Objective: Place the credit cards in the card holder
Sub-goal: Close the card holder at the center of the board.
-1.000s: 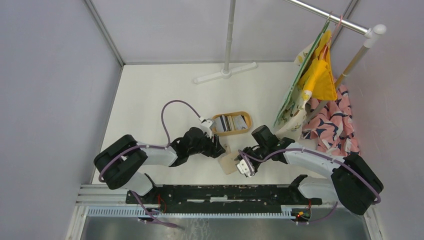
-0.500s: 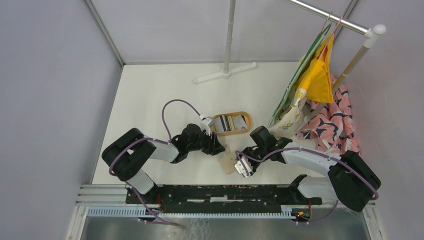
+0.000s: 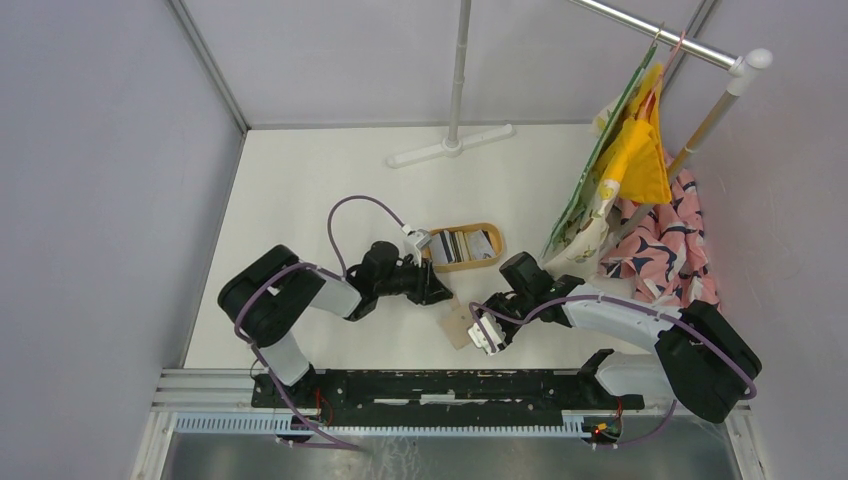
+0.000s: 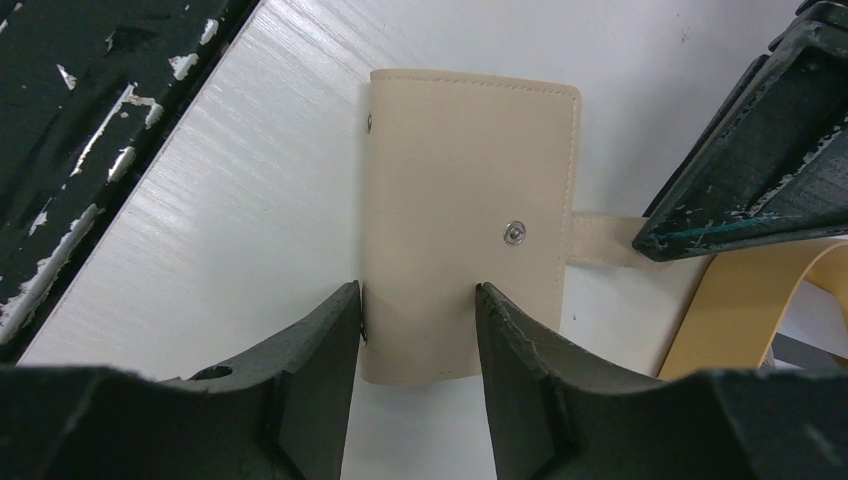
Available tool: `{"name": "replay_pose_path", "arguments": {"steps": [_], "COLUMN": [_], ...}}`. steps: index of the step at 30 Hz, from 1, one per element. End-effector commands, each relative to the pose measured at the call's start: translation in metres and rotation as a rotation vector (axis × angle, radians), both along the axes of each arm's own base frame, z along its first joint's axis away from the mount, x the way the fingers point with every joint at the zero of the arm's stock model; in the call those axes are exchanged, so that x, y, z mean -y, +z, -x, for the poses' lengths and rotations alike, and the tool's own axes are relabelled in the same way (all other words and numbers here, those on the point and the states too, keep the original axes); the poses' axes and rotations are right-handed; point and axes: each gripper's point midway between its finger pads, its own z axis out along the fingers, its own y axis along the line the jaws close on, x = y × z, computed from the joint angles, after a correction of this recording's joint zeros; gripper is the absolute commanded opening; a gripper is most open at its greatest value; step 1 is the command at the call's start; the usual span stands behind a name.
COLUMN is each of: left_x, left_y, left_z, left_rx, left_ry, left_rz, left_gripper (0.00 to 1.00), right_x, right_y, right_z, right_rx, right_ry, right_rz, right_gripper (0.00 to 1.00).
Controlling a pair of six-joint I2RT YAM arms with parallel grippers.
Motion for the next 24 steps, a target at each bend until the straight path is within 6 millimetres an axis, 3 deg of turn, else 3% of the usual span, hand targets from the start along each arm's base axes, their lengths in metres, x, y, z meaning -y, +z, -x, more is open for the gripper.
{"name": "replay_pose_path", "arguments": {"steps": [1, 10, 24], "left_x": [0.0031, -0.0029, -0.0009], "left_y": [0.0164, 0.019, 0.0128], "left_z": [-0.0032, -0.0008, -0.0022], "left_rx": [0.015, -0.008, -0.033], "left_ry": [-0.02, -0.036, -0.058], "left_rz": [0.084, 0.116, 0.109], "left_gripper": [0.38, 0.36, 0.24], "right_x": [0.0001, 0.0006, 0.0008], "right_y": [-0.0007, -0.0014, -0.001], "right_z": [-0.0028, -0.0021, -0.0016], "right_rx": [0.02, 0.019, 0.018], "right_ry": [0.004, 0.009, 0.012], "right_rz": [0.01, 0.014, 0.017], "right_gripper": [0.51, 0.51, 0.51]}}
